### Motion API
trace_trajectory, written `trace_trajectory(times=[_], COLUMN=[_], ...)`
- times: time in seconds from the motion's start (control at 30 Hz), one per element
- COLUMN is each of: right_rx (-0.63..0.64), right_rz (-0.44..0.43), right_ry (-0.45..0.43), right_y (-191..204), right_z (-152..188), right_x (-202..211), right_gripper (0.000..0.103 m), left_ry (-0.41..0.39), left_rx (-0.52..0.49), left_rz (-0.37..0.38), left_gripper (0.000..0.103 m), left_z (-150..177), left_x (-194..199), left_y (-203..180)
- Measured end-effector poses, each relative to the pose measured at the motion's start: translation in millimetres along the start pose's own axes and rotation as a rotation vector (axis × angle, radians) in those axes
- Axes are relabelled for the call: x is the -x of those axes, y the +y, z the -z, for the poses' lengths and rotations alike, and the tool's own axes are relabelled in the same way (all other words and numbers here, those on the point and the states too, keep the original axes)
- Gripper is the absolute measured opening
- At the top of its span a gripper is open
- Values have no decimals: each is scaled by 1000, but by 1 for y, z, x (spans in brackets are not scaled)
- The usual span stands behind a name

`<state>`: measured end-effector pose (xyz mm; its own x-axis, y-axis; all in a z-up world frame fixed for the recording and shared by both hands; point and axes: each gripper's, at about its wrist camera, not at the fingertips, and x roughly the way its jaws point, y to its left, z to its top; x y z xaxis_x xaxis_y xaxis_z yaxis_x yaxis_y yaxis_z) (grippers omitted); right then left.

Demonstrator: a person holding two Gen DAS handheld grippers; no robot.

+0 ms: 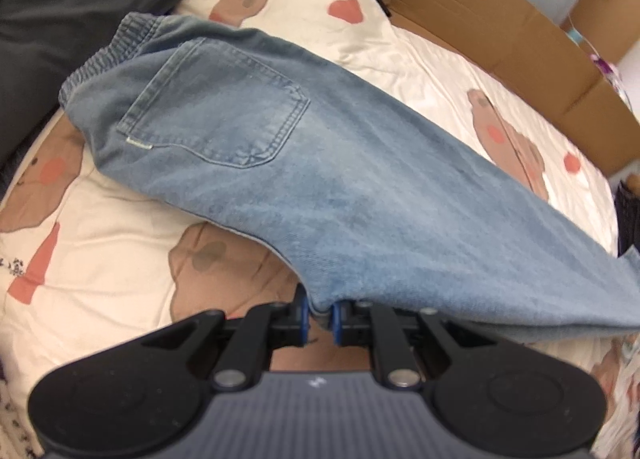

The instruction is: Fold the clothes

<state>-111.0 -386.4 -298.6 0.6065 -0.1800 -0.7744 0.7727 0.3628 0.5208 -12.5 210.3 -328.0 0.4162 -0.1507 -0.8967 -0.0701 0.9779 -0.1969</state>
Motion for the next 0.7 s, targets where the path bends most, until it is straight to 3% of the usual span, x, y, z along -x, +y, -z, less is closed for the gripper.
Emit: trace_trajectory(times=[0.37, 0.7], right_rx=[-28, -37], right_rz=[19, 37], right_ry=[60, 114], right_y=[-49, -82], right_z=[17, 42], right_x=[20, 35], right_gripper=[6, 6], left_ry=[88, 106], left_rx=[3, -15], left_rz=[-33, -40], left_gripper=[11, 11], left_z=[-10, -30], left_x=[-18, -20], left_y=[8, 2])
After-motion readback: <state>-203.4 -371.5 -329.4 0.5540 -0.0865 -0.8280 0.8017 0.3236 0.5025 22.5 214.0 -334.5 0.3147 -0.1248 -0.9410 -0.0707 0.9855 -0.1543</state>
